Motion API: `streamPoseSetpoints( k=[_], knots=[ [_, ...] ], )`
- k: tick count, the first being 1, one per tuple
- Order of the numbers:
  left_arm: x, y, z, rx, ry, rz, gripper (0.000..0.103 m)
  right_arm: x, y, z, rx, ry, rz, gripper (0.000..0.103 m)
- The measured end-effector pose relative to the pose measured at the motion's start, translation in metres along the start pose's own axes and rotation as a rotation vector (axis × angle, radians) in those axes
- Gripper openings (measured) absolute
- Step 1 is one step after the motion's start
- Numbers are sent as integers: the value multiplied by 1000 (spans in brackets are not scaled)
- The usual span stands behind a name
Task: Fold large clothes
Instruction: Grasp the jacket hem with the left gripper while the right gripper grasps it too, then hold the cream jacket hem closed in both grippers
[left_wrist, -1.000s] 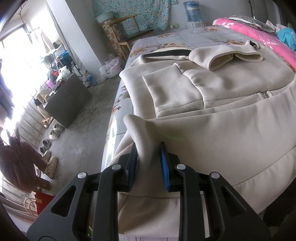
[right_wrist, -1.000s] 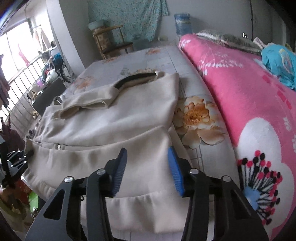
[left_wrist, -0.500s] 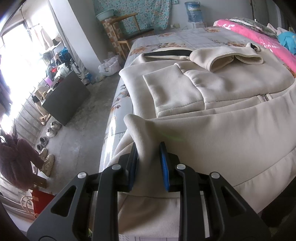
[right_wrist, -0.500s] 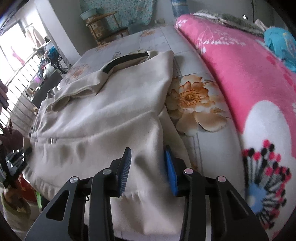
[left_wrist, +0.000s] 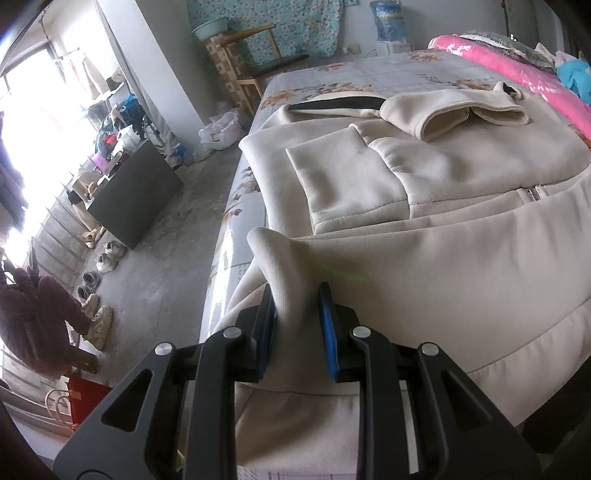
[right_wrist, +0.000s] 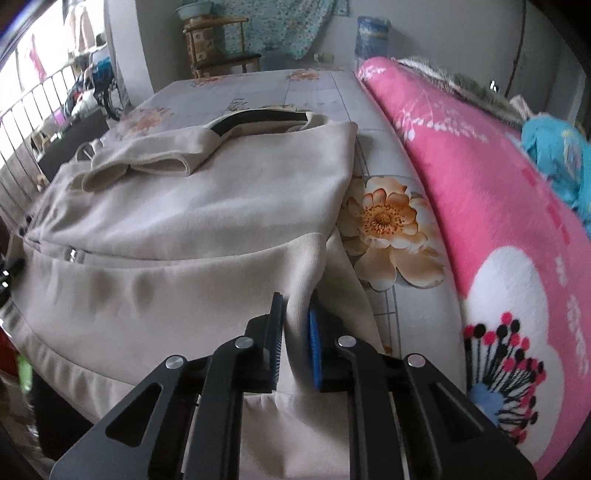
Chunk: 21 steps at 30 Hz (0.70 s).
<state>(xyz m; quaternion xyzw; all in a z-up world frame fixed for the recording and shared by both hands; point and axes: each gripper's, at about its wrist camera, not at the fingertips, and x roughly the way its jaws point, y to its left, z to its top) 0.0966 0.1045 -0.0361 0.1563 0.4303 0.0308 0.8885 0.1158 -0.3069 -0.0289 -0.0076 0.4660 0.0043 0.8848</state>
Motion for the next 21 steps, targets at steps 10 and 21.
streamPoseSetpoints(
  k=[10,21],
  knots=[
    [0,-6,3,14,8,20,23,1,4,-4,-39,-16,-37,13],
    [-1,-6,4,18,9,25,23,0,4,-4,-33,-16,-35,13]
  ],
)
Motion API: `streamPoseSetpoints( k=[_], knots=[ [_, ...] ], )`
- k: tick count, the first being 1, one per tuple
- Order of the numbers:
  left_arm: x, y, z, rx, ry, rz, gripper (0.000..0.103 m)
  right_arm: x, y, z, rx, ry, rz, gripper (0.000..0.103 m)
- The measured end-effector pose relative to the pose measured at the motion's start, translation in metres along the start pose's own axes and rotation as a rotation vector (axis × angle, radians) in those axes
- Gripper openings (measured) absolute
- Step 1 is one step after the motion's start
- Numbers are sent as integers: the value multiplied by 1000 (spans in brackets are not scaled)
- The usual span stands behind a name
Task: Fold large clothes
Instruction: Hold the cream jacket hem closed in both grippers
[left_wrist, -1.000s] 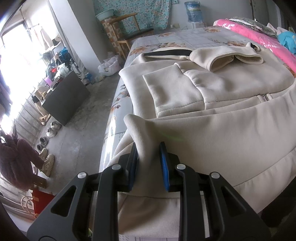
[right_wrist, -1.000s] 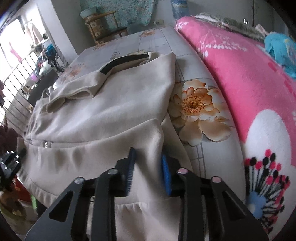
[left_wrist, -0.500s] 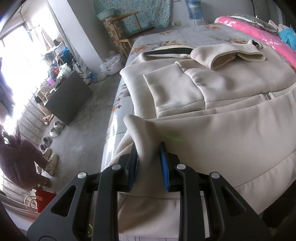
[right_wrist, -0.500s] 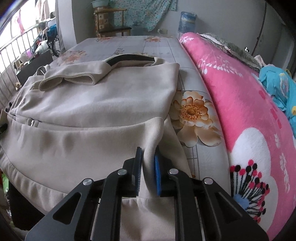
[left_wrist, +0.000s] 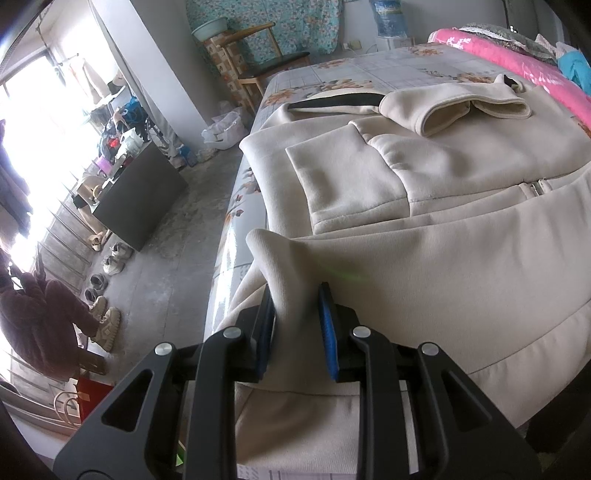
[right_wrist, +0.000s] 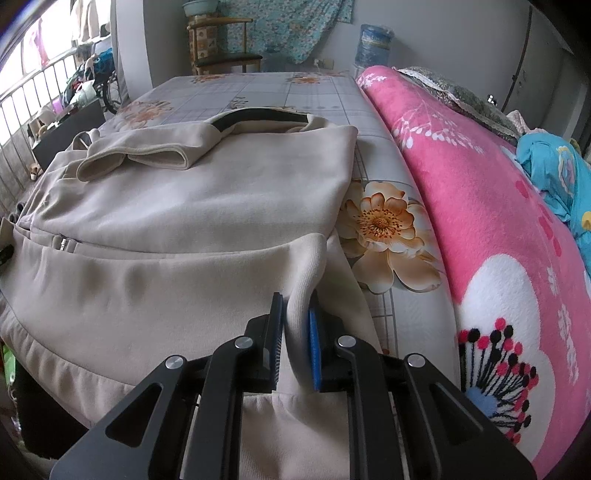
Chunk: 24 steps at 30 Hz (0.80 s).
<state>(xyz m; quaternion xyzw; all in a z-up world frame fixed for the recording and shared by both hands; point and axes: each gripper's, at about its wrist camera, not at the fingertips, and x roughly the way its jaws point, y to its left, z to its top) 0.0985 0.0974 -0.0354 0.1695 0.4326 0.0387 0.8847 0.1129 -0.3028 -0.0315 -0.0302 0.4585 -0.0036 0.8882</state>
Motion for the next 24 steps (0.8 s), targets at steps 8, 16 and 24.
streamPoseSetpoints(
  k=[8,16,24],
  knots=[
    [-1,1,0,-5,1,6,23,0,0,0,0,0,0,13],
    [-3,3,0,-26,13,16,23,0,-1,1,-4,7,0,13],
    [-1,7,2,-43,27,10,23,2,1,2,-13,21,-13,13]
  ],
)
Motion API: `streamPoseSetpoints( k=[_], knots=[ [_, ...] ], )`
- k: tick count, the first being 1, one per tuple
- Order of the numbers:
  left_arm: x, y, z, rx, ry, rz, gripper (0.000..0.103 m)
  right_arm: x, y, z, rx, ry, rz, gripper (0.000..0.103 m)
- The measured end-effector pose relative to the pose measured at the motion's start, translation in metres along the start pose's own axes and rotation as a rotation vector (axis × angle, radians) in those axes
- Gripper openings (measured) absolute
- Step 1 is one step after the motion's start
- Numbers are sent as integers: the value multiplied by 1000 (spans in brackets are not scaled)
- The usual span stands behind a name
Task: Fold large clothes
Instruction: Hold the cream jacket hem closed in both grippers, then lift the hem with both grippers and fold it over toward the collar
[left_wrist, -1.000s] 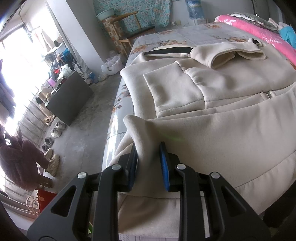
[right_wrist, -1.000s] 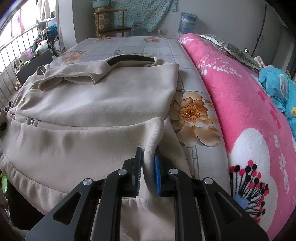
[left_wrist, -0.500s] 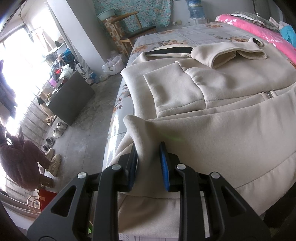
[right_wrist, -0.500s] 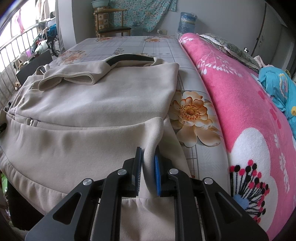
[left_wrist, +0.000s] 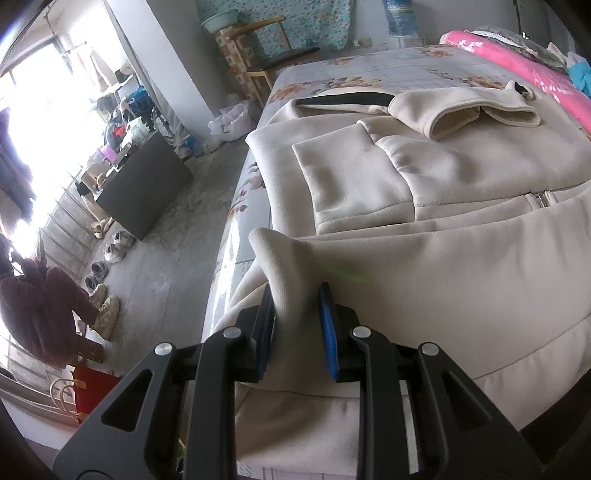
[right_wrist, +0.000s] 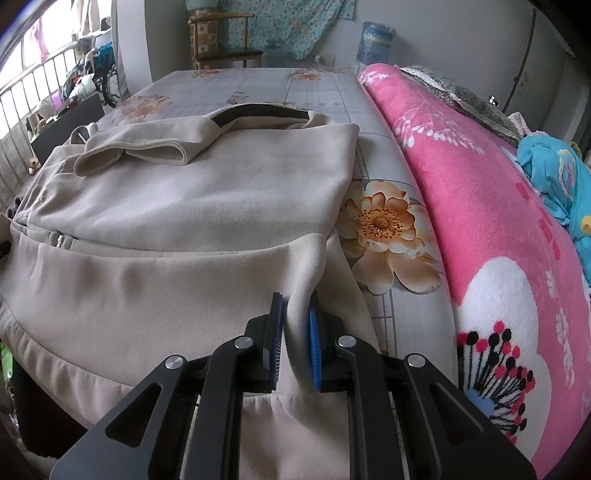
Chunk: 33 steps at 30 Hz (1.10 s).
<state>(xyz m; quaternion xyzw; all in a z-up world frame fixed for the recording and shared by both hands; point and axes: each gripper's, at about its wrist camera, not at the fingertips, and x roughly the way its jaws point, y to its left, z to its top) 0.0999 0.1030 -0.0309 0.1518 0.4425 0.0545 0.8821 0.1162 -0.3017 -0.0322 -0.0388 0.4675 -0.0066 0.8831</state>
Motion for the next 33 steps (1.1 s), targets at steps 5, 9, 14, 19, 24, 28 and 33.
streamPoseSetpoints(
  k=[5,9,14,19,24,28,33],
  knots=[
    [0,-1,1,-2,2,-3,23,1,2,1,-9,8,-13,13],
    [1,0,1,-5,5,-5,23,1,4,2,-17,14,-23,13],
    [1,0,1,-8,5,-9,23,1,5,2,-23,18,-33,13],
    [1,0,0,-8,5,-9,23,1,7,2,-32,20,-46,13],
    [1,-1,0,-3,-11,-13,18,-1,9,1,-30,9,-62,10],
    [-9,-1,-5,2,-76,-1,6,-10,13,-3,-31,-19,-92,7],
    [-44,8,-20,-24,-194,-7,5,-41,19,-13,-35,-95,-147,6]
  ],
)
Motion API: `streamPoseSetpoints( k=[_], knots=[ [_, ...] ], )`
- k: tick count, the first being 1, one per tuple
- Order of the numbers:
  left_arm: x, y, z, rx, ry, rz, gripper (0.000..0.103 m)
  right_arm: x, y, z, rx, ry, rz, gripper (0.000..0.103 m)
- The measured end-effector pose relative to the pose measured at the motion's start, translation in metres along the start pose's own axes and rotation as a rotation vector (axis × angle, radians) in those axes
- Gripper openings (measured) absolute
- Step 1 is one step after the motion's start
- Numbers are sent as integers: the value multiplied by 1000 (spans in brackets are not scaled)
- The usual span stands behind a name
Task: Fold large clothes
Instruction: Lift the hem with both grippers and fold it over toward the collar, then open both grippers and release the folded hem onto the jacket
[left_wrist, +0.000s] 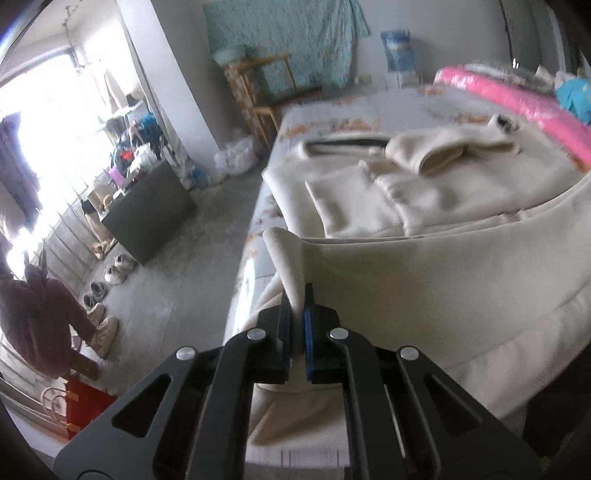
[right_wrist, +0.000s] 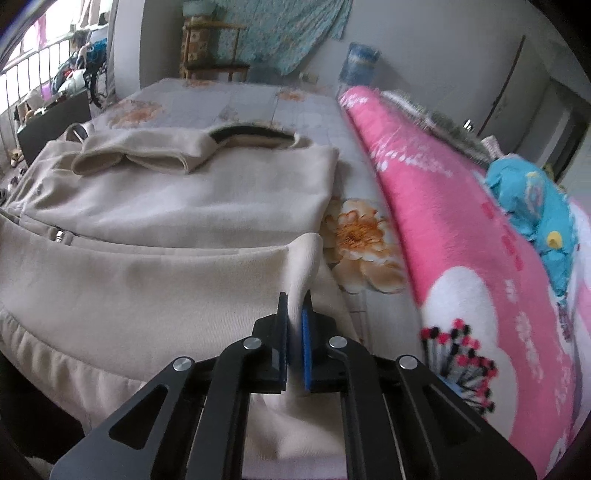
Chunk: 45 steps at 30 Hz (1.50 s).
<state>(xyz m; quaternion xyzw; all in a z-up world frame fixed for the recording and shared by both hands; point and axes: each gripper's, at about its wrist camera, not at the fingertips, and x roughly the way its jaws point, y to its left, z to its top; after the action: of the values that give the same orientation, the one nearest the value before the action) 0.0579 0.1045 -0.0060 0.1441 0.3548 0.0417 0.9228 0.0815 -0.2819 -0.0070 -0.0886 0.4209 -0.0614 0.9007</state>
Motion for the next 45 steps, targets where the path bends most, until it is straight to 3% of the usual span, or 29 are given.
streamPoseSetpoints(
  k=[8,13,17,21,24,27,31,35,38,40,42,45],
  knots=[
    [-73,22,2,-62,-165,-31,5,-82,2,-3,-15,-208,-107,6],
    [-92,40,35,-106,-257,-74,5,-106,-7,30,-12,-327,-118,6],
    [-75,53,81,-104,-297,-95,5,-93,-18,75,-10,-380,-99,6],
    [-14,66,139,-117,-246,-153,5,-47,-36,135,37,-356,-18,6],
    [57,66,174,-118,-126,-210,5,7,-42,174,76,-284,50,6],
    [133,55,184,-127,43,-262,10,77,-32,197,62,-151,67,7],
    [203,45,175,-128,219,-195,20,148,-19,197,-15,45,-3,14],
    [174,67,169,-201,128,-218,21,123,-39,183,9,-20,-31,15],
    [137,74,159,-217,77,-289,21,73,-56,161,23,-78,30,15],
    [120,72,146,-215,87,-378,21,56,-54,145,8,-61,94,15],
    [111,63,123,-226,147,-458,21,47,-52,119,5,-2,183,15],
    [118,51,94,-234,229,-461,21,57,-54,83,45,100,274,14]
  ],
)
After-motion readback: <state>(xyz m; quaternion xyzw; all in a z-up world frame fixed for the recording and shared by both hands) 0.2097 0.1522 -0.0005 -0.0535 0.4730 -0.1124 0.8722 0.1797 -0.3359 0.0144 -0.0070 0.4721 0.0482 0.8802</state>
